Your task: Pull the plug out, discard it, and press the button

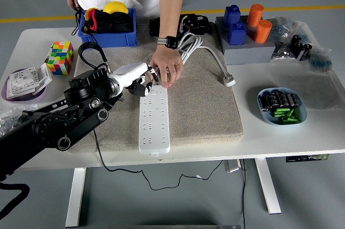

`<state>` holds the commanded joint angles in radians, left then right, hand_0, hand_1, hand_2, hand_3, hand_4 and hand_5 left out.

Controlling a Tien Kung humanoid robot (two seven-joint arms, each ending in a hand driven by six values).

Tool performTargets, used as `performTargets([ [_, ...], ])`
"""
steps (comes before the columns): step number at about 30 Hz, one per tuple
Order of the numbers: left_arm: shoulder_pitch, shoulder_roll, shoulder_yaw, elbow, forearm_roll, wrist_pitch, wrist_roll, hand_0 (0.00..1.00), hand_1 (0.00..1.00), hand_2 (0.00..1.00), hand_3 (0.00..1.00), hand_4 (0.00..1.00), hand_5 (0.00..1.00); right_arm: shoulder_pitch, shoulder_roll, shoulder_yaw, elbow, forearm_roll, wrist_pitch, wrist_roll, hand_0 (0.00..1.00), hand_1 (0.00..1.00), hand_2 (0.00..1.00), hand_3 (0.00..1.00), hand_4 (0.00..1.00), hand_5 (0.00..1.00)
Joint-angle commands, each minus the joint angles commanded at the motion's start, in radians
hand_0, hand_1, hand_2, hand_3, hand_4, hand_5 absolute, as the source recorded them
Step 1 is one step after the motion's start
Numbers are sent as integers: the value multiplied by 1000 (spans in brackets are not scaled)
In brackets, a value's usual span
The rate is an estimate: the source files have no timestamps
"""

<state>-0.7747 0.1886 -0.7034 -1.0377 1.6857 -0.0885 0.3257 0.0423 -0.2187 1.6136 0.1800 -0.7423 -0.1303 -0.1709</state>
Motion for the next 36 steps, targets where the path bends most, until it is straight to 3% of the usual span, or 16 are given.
performTargets([
  [5,31,13,-98,-41,33,21,-31,11,18,55,628,327,2,0,2,0,0,-1,1,1,740,660,643,607,661,475],
  [9,72,24,-204,-45,68,68,-96,11,18,55,628,327,2,0,3,1,0,-1,2,2,740,660,643,607,661,475],
  [10,78,26,-224,-43,71,74,-104,153,147,228,656,529,2,0,3,1,0,-1,2,2,740,660,643,607,661,476],
  [15,135,37,-347,-26,83,92,-129,153,147,228,656,529,2,-2,3,2,0,-3,3,0,740,660,643,607,661,476],
  [16,154,40,-379,-27,85,95,-133,599,595,551,701,686,30,-1,3,2,0,-4,3,0,740,660,643,608,661,475],
  [20,205,41,-458,-38,88,103,-147,599,595,551,701,686,30,0,3,4,0,-5,5,-1,740,660,643,608,661,475],
  [21,220,41,-478,-43,88,105,-152,793,777,713,766,723,195,0,3,4,0,-4,5,-1,740,660,643,608,661,475],
  [26,289,36,-571,-67,94,120,-169,793,777,713,766,723,195,2,2,5,0,-4,7,-1,740,660,643,608,661,475],
  [27,302,37,-586,-71,96,122,-171,853,841,761,779,732,261,2,2,6,0,-5,7,-1,740,660,643,608,661,475],
  [36,375,56,-683,-105,128,129,-181,856,844,767,781,737,284,3,2,9,0,-8,10,-1,740,660,643,609,661,474],
])
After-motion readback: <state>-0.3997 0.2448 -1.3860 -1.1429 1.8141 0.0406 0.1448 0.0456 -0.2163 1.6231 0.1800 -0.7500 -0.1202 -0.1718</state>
